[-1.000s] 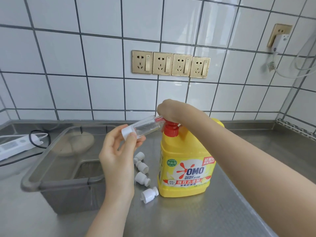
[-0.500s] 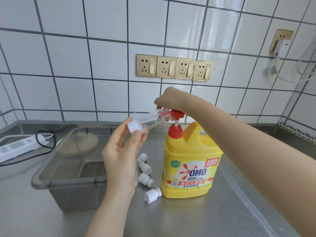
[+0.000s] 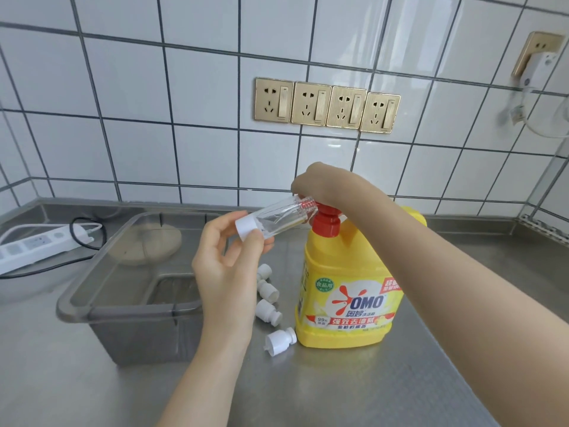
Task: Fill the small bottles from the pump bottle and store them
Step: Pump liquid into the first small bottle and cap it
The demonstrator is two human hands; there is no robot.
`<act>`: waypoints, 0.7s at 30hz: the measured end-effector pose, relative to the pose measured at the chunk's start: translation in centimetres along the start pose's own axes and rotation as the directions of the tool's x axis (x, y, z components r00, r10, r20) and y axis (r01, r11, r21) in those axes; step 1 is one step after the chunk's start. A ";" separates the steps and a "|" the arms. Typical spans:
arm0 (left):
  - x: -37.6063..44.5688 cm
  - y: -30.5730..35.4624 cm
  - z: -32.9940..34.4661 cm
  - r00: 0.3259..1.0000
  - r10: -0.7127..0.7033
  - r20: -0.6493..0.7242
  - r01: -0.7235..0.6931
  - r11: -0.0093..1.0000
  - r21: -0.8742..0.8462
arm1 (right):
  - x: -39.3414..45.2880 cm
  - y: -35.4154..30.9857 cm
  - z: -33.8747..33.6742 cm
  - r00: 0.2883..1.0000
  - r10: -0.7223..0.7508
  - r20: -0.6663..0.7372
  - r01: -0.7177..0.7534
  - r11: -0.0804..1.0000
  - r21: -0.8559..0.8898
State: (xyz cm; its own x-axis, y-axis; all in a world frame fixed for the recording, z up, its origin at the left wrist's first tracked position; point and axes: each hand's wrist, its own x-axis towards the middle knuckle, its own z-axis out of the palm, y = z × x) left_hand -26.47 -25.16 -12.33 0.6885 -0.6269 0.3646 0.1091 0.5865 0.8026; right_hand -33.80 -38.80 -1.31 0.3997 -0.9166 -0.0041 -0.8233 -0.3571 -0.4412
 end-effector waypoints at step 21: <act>-0.1 1.2 0.2 0.998 -0.016 0.054 0.022 0.993 -0.118 | -1.4 -2.5 -2.8 0.989 -0.096 -0.109 0.097 0.995 -0.001</act>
State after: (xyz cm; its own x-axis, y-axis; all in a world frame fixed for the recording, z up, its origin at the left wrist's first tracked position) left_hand -26.56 -24.55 -11.29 0.6469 -0.6630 0.3767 0.2084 0.6289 0.7490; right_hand -33.39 -37.15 2.34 0.4308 -0.8921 0.1366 -0.7813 -0.4444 -0.4382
